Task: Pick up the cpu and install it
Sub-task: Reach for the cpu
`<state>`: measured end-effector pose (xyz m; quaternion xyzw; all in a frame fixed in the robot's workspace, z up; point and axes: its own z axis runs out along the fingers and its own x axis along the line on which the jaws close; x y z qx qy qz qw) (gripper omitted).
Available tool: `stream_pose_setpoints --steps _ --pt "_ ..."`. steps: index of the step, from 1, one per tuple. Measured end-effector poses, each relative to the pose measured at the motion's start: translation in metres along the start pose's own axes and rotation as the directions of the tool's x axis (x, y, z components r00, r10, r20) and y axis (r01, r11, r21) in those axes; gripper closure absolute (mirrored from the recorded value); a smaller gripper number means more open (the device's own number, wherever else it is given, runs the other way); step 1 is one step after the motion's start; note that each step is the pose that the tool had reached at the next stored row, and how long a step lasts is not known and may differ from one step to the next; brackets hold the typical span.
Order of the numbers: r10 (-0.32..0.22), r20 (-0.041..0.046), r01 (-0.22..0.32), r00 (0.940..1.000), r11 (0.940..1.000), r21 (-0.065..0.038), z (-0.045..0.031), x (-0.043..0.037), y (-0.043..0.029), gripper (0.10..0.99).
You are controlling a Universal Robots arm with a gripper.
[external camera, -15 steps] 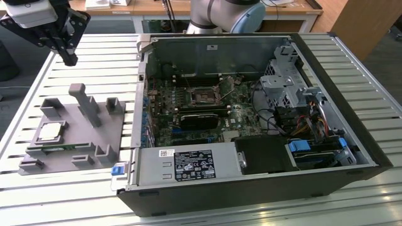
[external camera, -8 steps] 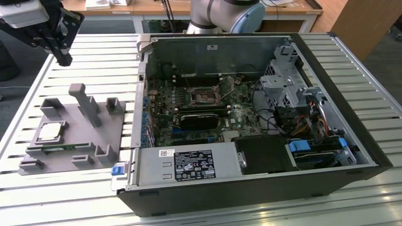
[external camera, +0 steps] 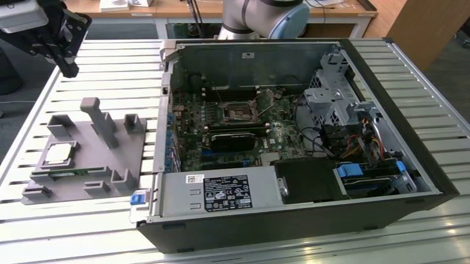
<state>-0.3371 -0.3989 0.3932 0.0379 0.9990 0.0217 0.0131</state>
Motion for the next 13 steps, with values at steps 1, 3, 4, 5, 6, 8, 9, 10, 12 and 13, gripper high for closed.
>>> stream_pose_setpoints --steps 1,3,4,5,6,8,9,10,12,13 --pt "0.0 0.0 0.0 1.0 1.0 0.0 0.0 0.0012 -0.0001 0.98" --pt "0.0 -0.0001 0.0 1.0 1.0 0.0 -0.0001 0.0035 -0.0003 0.98" --pt "0.0 0.0 0.0 1.0 1.0 0.0 -0.0002 0.0047 -0.0003 0.98" --pt "0.0 0.0 0.0 1.0 1.0 0.0 -0.0002 0.0058 -0.0004 0.98" --pt "0.0 0.0 0.0 1.0 1.0 0.0 -0.0002 0.0069 -0.0005 0.98" --pt "0.0 0.0 0.0 1.0 1.0 0.0 -0.0003 0.0091 -0.0007 0.98" --pt "0.0 0.0 0.0 1.0 1.0 0.0 -0.0003 0.0102 -0.0008 0.98" --pt "0.0 0.0 0.0 1.0 1.0 0.0 -0.0003 0.0113 -0.0009 0.98" --pt "0.0 0.0 0.0 1.0 1.0 0.0 -0.0004 0.0136 -0.001 0.98" --pt "0.0 0.0 0.0 1.0 1.0 0.0 -0.0004 0.0148 -0.0011 0.98"
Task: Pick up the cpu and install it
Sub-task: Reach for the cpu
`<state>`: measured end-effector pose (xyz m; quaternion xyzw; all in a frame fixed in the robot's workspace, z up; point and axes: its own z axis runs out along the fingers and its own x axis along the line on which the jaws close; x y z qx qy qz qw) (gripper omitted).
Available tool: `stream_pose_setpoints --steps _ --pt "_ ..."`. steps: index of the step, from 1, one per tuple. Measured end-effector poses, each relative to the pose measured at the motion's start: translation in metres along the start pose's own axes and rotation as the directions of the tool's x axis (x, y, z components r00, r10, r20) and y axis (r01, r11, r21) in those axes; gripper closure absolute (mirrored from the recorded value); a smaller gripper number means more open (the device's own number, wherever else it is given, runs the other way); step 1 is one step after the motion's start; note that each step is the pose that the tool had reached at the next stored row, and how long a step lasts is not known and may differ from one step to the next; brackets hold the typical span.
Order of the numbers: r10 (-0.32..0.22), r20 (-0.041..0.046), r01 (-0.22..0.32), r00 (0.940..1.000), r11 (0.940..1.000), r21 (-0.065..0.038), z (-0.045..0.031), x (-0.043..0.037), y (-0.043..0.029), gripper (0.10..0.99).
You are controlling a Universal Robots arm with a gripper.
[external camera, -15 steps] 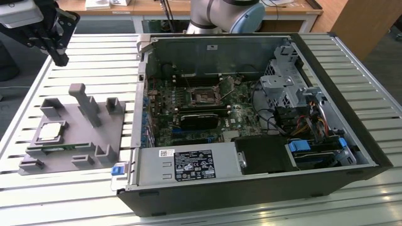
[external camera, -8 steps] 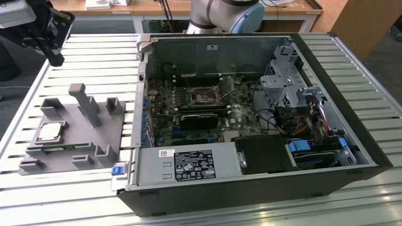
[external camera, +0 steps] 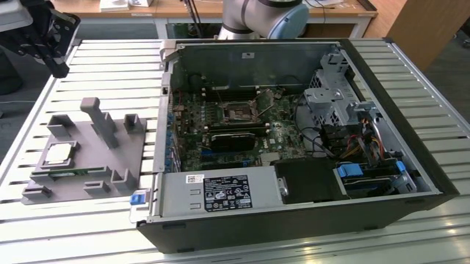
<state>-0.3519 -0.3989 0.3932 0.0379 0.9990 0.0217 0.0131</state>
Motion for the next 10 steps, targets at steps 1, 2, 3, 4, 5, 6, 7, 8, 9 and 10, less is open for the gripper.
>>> stream_pose_setpoints --steps 1,2,3,4,5,6,7,8,9,10 --pt "0.0 0.0001 0.0 1.0 1.0 0.0 0.0 0.0011 -0.0001 0.98" --pt "0.0 0.0001 0.0 1.0 1.0 0.0 0.0 0.0022 -0.0002 0.98" --pt "0.0 0.0 0.0 1.0 1.0 0.0 -0.0001 0.0034 -0.0003 0.98" --pt "0.0 0.0 0.0 1.0 1.0 0.0 -0.0001 0.0045 -0.0003 0.98" --pt "0.0 0.0001 0.0 1.0 1.0 0.0 -0.0001 0.0057 -0.0004 0.98" --pt "0.0 0.0001 0.0 1.0 1.0 0.0 -0.0001 0.007 -0.0005 0.98" --pt "0.0 0.0 0.0 1.0 1.0 0.0 -0.0002 0.0081 -0.0006 0.98" --pt "0.0 0.0 0.0 1.0 1.0 0.0 -0.0003 0.0093 -0.0007 0.98" --pt "0.0 0.0 0.0 1.0 1.0 0.0 -0.0003 0.0104 -0.0008 0.98" --pt "0.0 0.0 0.0 1.0 1.0 0.0 -0.0003 0.0115 -0.0009 0.98"
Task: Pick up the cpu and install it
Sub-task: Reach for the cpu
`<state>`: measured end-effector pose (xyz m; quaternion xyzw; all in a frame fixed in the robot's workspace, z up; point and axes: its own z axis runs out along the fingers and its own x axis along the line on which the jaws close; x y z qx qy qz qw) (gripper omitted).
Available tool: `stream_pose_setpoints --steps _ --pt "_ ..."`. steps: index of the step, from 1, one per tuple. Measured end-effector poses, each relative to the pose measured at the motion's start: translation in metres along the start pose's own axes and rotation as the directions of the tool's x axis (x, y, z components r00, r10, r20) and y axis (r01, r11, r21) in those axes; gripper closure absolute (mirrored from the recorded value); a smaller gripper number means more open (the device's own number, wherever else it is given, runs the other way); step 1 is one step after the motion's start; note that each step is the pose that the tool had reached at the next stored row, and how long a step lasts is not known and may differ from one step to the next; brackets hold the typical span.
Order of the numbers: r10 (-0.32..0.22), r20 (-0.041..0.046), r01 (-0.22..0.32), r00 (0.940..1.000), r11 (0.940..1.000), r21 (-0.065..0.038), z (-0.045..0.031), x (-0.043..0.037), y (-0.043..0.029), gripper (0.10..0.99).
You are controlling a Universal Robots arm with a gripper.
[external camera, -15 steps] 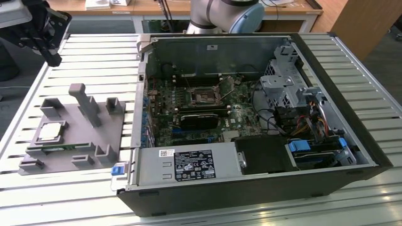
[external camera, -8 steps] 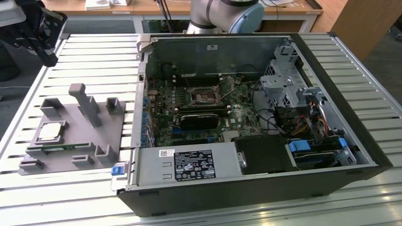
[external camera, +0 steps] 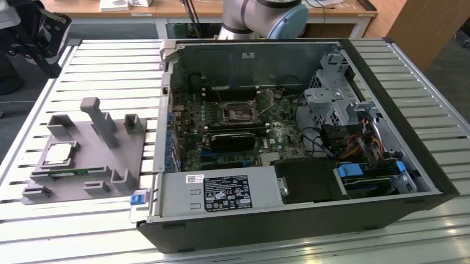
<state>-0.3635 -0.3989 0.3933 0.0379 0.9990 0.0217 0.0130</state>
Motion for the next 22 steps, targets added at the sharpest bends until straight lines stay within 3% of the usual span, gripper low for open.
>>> stream_pose_setpoints --steps 22 --pt "0.0 0.0001 0.0 1.0 1.0 0.0 -0.0006 0.025 -0.0019 0.98"
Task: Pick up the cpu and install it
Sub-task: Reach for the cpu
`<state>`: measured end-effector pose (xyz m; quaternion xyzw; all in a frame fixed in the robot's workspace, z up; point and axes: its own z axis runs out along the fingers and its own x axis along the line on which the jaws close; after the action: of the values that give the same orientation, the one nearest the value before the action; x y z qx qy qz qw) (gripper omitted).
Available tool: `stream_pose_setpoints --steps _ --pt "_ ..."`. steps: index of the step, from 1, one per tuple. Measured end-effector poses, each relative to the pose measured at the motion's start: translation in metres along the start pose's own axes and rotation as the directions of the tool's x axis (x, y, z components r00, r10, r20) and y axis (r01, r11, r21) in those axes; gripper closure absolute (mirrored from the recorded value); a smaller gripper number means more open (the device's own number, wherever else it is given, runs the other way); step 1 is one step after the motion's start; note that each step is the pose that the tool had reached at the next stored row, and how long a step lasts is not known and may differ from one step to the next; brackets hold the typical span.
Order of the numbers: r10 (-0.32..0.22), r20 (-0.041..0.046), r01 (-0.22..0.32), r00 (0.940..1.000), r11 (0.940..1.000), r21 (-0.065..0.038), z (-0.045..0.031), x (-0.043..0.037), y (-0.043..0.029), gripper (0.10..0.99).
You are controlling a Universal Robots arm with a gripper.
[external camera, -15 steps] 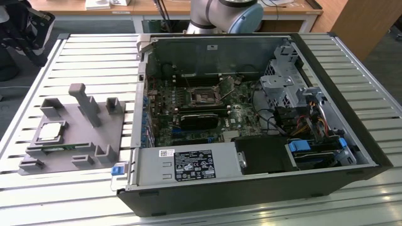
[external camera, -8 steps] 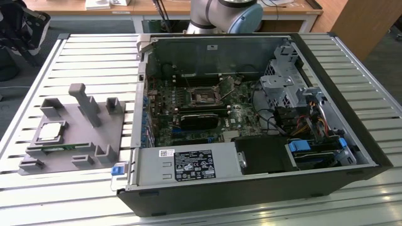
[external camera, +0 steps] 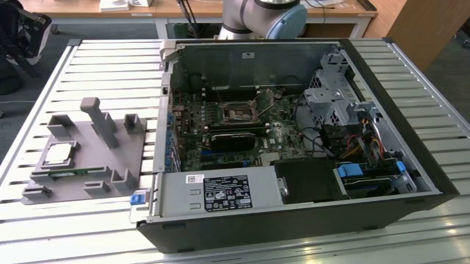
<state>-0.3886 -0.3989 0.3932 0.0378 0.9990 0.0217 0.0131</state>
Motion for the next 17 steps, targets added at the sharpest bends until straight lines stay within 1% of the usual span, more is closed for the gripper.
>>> stream_pose_setpoints --steps 4,8,15,17 --pt "0.0 0.0 0.0 1.0 1.0 0.0 -0.0001 0.0052 -0.0004 0.98" --pt "0.0 -0.0001 0.0 1.0 1.0 0.0 -0.0003 0.0124 -0.0009 0.98" --pt "0.0 0.0 0.0 1.0 1.0 0.0 -0.0005 0.0291 -0.0022 0.98" --pt "0.0 0.0 0.0 1.0 1.0 0.0 -0.0006 0.0353 -0.0026 0.98"
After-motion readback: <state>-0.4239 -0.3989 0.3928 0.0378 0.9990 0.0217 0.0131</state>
